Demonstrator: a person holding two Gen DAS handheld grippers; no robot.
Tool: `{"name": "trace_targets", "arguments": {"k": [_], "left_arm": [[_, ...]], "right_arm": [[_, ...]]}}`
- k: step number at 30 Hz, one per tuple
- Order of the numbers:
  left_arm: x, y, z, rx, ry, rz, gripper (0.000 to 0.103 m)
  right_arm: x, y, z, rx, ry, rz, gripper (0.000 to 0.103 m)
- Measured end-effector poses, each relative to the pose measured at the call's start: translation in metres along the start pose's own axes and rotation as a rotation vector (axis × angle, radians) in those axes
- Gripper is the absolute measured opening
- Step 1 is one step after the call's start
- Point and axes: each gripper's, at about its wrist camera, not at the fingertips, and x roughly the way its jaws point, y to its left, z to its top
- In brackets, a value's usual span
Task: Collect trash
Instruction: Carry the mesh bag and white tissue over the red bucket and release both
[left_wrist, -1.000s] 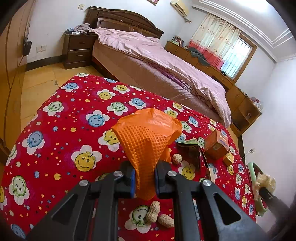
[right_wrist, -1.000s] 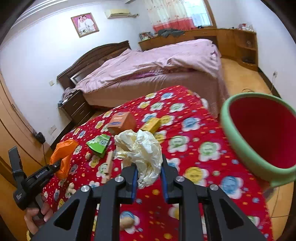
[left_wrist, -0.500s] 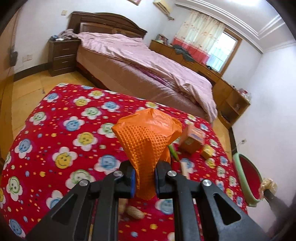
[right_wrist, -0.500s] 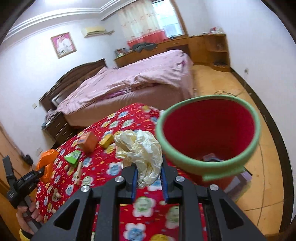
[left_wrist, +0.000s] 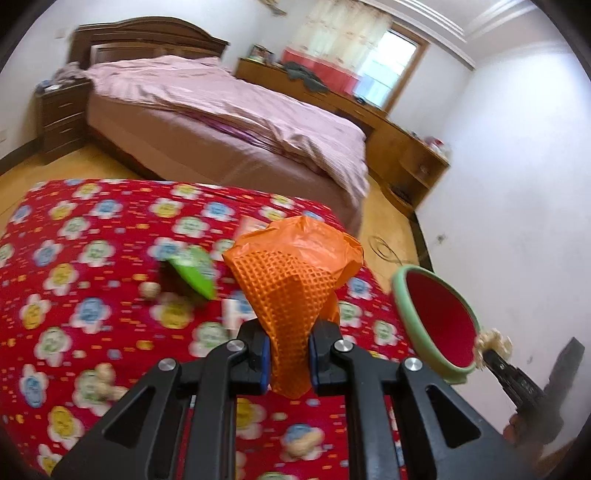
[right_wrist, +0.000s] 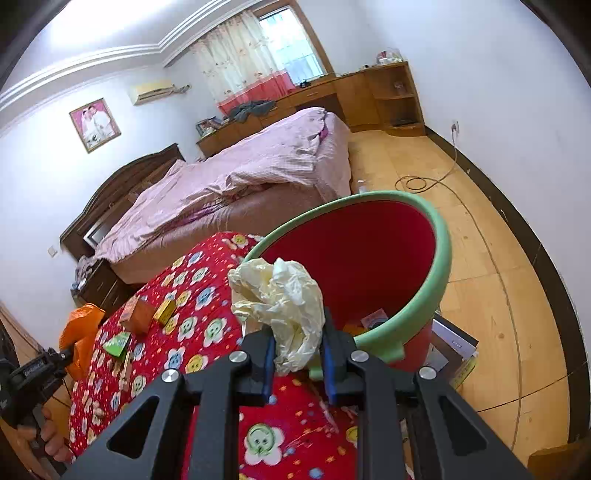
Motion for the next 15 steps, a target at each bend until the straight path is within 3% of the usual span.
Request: {"name": "trace_targets", "arguments": {"k": [15], "left_arm": [[0.077,-0.123,-0.008,0.180,0.120,-0.091,0.015]], "right_arm": [[0.022,-0.047,0.022,0.055,-0.006,-0.017,0.023]]}}
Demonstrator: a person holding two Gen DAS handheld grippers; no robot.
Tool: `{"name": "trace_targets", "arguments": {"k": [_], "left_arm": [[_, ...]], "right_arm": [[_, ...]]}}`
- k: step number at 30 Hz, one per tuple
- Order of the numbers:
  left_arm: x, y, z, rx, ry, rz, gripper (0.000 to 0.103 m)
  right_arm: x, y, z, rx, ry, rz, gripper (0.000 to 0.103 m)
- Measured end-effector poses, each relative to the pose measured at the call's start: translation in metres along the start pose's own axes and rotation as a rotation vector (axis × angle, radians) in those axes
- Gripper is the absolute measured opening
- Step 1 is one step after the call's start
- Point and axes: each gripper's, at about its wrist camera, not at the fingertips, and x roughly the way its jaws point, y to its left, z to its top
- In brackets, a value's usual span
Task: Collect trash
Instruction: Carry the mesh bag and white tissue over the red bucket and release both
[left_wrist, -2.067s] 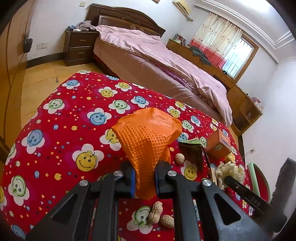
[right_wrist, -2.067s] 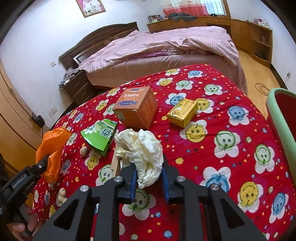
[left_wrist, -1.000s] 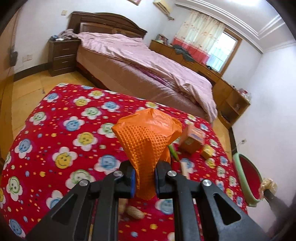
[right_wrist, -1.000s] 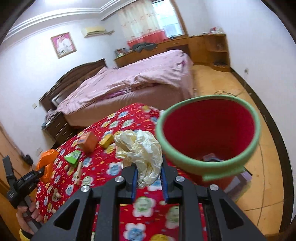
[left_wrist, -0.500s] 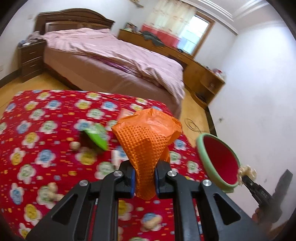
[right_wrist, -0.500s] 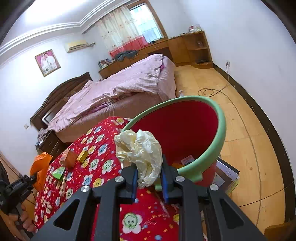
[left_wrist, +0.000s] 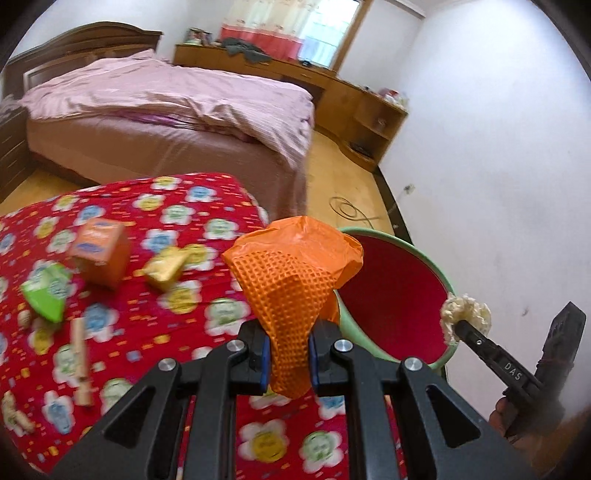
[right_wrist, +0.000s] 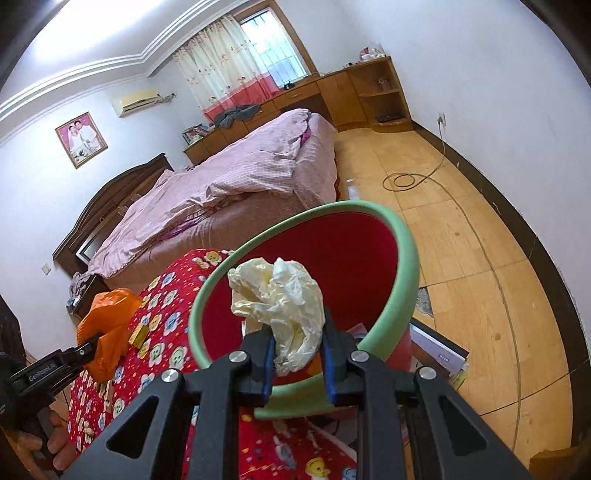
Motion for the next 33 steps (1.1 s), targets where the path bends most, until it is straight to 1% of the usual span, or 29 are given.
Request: {"name": "trace_targets", "arguments": {"k": [9,15,16,17,19,21,26,29,33], "left_arm": [[0.046,-0.040,0.001,0.056,0.061,-0.058,0.015],[0.070,-0.055,0.001,0.101,0.087,-0.069,0.015],[0.072,-0.056,0.001,0.098,0.088,-0.064,0.019],[0.074,-0.056,0.001,0.096,0.088,-0.058,0.028],[0.073,-0.057,0.001,0.091,0.078,-0.054,0.035],[0.073,-0.058,0.001,0.092,0.069,-0.061,0.036],[0.067,-0.059,0.002,0.099,0.056,-0.048,0.037],[0.062,-0.057,0.002,0.088,0.052,-0.048,0.037],[0.055,-0.050,-0.001,0.072,0.048,-0.035,0.037]], "right_arm": [[0.011,-0.019,0.006,0.032,-0.005,-0.004,0.024],[0.016,-0.025,0.006,0.041,-0.001,0.001,0.027],[0.017,-0.026,0.005,0.044,0.002,0.001,0.027],[0.018,-0.027,0.005,0.046,0.007,0.003,0.027],[0.020,-0.027,0.003,0.050,0.017,0.018,0.027],[0.021,-0.026,0.003,0.039,0.018,0.020,0.028],[0.021,-0.023,0.002,0.036,0.016,0.039,0.042],[0.019,-0.020,0.001,0.031,0.011,0.041,0.048],[0.015,-0.017,0.000,0.027,0.010,0.046,0.050]]}}
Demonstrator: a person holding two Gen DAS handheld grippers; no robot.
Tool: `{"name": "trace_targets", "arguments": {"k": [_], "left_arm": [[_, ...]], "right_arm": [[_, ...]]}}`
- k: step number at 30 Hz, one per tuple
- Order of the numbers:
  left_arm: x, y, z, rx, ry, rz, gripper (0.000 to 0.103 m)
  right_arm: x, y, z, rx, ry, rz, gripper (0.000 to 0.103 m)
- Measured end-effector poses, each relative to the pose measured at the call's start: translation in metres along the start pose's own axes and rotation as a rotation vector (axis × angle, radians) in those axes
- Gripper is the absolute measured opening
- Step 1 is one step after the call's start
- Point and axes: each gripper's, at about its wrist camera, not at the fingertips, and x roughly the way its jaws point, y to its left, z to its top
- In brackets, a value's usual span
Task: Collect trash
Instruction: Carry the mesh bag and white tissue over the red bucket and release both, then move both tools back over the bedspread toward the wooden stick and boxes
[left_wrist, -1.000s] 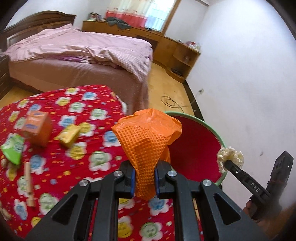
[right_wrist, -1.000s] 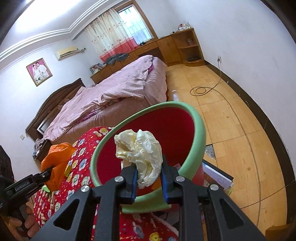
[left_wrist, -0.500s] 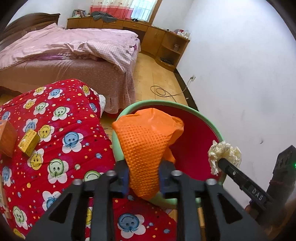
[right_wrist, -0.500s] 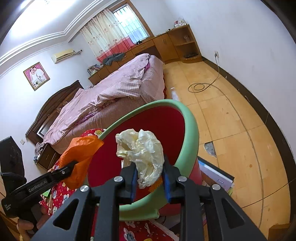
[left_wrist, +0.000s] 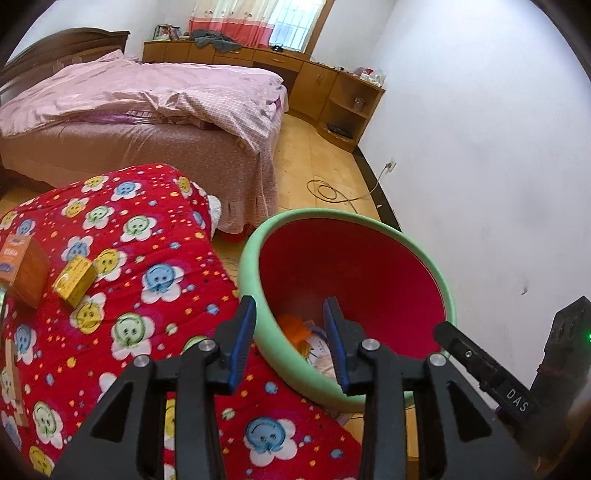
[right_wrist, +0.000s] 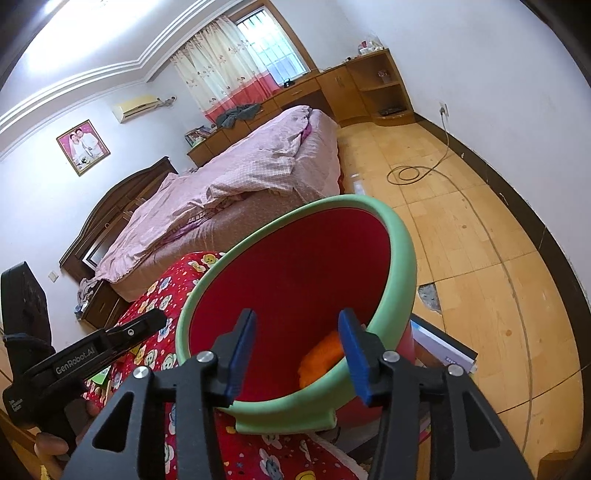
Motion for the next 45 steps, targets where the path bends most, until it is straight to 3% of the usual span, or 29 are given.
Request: {"name": "trace_targets", "arguments": {"k": [16,34,45], "left_arm": [[-0.066,0.037,-0.026,-0.086,-0.047,0.075,0.037],[-0.139,0.094,-0.066,-0.183,-0.099,0.173,0.037],[-0.158,0.130,-0.098,-0.242,-0.091,0.220,0.038]], "right_arm": [[-0.031,0.028,-0.010,-0.040,-0.002,0.059,0.065],[-0.041,0.083,-0.039,-0.117,0.068,0.124,0.069],[-0.050,0.099,-0.070,-0.151,0.109,0.127,0.069]]}}
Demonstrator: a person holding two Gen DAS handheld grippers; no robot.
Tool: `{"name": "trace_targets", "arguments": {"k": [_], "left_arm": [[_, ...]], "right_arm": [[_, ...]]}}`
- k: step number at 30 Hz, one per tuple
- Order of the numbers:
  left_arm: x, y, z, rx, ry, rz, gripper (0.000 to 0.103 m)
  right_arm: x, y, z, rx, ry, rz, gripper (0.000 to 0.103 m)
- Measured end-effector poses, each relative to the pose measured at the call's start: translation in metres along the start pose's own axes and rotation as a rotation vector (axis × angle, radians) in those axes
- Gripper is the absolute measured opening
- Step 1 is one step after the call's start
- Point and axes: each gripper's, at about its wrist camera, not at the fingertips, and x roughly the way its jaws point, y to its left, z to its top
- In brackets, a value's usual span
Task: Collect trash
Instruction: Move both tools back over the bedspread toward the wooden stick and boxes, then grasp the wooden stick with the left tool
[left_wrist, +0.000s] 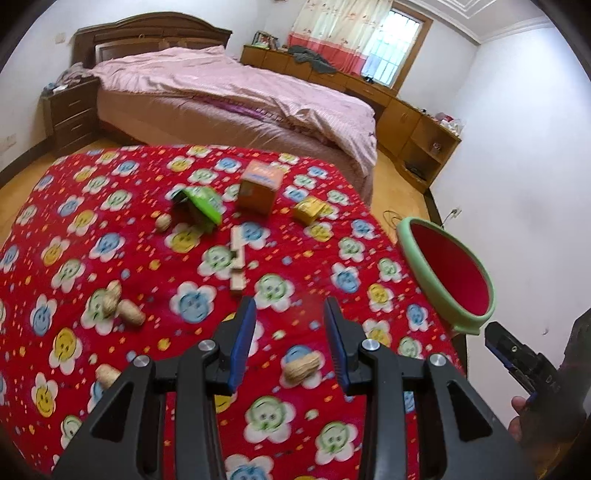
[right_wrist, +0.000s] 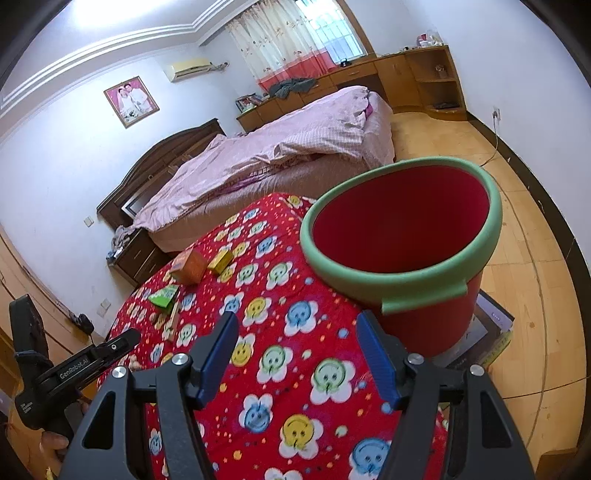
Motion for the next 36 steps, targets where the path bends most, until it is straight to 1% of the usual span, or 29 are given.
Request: {"name": "trace_targets", "arguments": {"k": [6,11,16,24,31,33,35,36], "left_arm": [[0.005,0.015,-0.015,-0.015,0.036,0.022,0.038],[0.009,0.023,-0.017,-0.029,0.037,0.040,0.038],[0.018,0.024,-0.009,-0.021,0.029,0.055,0.040],[0.051,0.025,0.009,0.003,0.047,0.093,0.040],[0.079,0.016,0.022,0.087,0.051,0.149,0.040],[0.085,0.016,0.025,0.095,0.053,0.165,0.038],[0.092,0.017,0.028,0.100,0.061,0.177,0.027],[0.094,0.017,0.028,0.100,0.060,0.182,0.025]], "right_arm": [[0.007,0.008,-0.011,-0.015,0.031,0.007,0.069],[0.011,0.013,-0.016,-0.027,0.046,0.009,0.070],[0.017,0.012,-0.018,-0.025,0.064,0.004,0.070],[0.023,0.009,-0.020,-0.020,0.083,-0.005,0.070],[0.029,0.006,-0.021,-0.010,0.096,-0.016,0.070],[0.031,0.005,-0.021,-0.007,0.100,-0.019,0.070],[0.032,0.004,-0.021,-0.006,0.103,-0.021,0.070],[0.032,0.003,-0.021,-0.006,0.103,-0.023,0.070]]}}
